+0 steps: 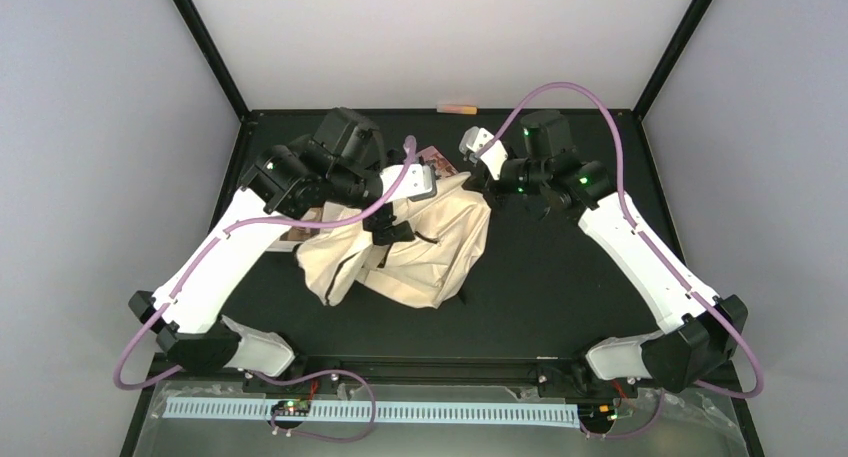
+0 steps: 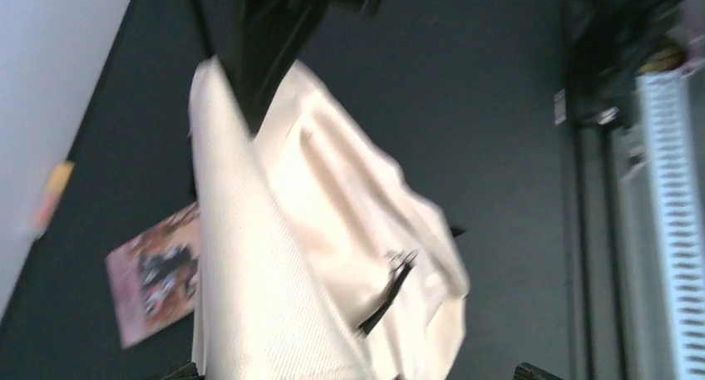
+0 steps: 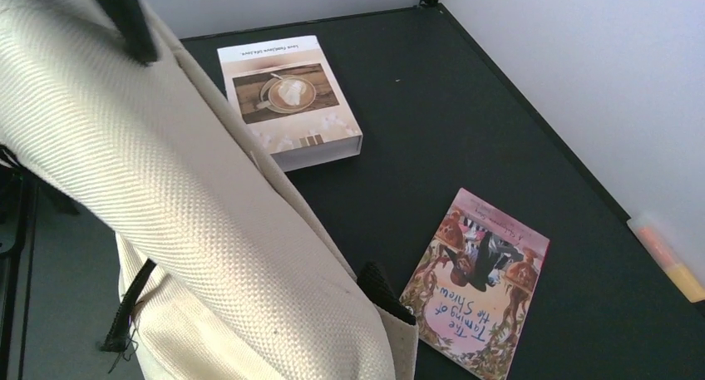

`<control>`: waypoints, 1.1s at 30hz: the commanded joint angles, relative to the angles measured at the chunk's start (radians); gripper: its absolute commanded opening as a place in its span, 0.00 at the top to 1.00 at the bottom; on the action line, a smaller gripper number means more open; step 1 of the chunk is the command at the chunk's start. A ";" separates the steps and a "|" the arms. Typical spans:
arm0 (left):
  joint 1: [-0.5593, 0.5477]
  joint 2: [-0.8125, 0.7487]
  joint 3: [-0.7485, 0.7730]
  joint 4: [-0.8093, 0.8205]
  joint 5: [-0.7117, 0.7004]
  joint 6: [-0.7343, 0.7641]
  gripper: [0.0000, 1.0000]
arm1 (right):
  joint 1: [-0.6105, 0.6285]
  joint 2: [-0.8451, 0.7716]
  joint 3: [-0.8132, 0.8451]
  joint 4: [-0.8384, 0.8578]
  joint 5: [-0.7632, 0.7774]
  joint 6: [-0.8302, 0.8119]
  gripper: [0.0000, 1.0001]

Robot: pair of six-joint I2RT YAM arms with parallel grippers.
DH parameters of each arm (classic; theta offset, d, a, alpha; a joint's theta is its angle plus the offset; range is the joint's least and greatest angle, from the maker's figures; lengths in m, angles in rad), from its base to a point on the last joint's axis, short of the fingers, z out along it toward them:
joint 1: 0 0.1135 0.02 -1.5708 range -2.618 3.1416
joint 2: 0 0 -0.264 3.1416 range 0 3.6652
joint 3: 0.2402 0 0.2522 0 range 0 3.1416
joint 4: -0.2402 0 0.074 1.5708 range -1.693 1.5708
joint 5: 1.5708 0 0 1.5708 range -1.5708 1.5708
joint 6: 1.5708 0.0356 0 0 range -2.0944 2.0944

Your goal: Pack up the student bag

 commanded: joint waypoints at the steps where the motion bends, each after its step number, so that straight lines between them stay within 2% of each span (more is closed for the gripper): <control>1: -0.009 -0.041 -0.138 0.162 -0.370 -0.009 0.01 | 0.002 -0.005 0.044 0.067 -0.031 0.007 0.99; 4: -0.009 -0.026 -0.199 0.203 -0.447 0.034 0.01 | 0.002 0.000 0.058 0.043 -0.056 -0.007 0.99; 7: -0.005 0.001 -0.187 0.200 -0.471 0.044 0.02 | 0.003 -0.007 0.052 0.040 -0.071 -0.021 0.99; 8: -0.004 0.008 -0.169 0.180 -0.449 0.044 0.13 | 0.003 -0.011 0.048 0.043 -0.071 -0.023 0.99; 9: -0.003 0.012 -0.150 0.155 -0.406 0.042 0.29 | 0.002 -0.013 0.044 0.048 -0.066 -0.021 0.99; 10: -0.004 0.014 -0.129 0.121 -0.357 0.040 0.48 | 0.003 -0.014 0.043 0.058 -0.055 -0.013 0.99; 11: -0.004 0.014 -0.114 0.096 -0.294 0.038 0.74 | 0.002 -0.014 0.042 0.069 -0.038 0.002 0.99; 12: -0.004 0.009 -0.107 0.083 -0.251 0.022 0.93 | 0.002 -0.012 0.043 0.084 -0.011 0.021 0.98; 13: -0.004 0.002 -0.104 0.079 -0.222 -0.003 0.98 | 0.002 -0.013 0.043 0.106 0.023 0.050 0.90; 15: -0.004 -0.008 -0.093 0.076 -0.195 -0.076 0.98 | 0.002 -0.025 0.048 0.142 0.091 0.112 0.65; 16: -0.002 -0.005 -0.076 0.073 -0.199 -0.119 0.98 | 0.002 -0.038 0.053 0.154 0.108 0.142 0.57; 19: 0.010 0.027 0.014 0.002 -0.211 -0.207 0.99 | 0.002 -0.103 0.050 0.196 0.118 0.207 0.39; 21: 0.017 0.047 0.073 -0.031 -0.237 -0.248 0.98 | 0.002 -0.160 0.040 0.228 0.123 0.253 0.32; 24: 0.027 0.048 0.099 -0.029 -0.252 -0.270 0.99 | 0.002 -0.242 0.019 0.276 0.096 0.315 0.28; 28: 0.028 0.033 0.078 -0.013 -0.242 -0.267 0.99 | 0.025 -0.337 -0.094 0.391 -0.069 0.386 0.27; 31: 0.029 0.031 0.078 -0.014 -0.238 -0.270 0.98 | 0.129 -0.382 -0.230 0.479 -0.096 0.369 0.29; 33: 0.030 0.031 0.078 -0.014 -0.232 -0.268 0.98 | 0.242 -0.359 -0.283 0.478 -0.025 0.319 0.34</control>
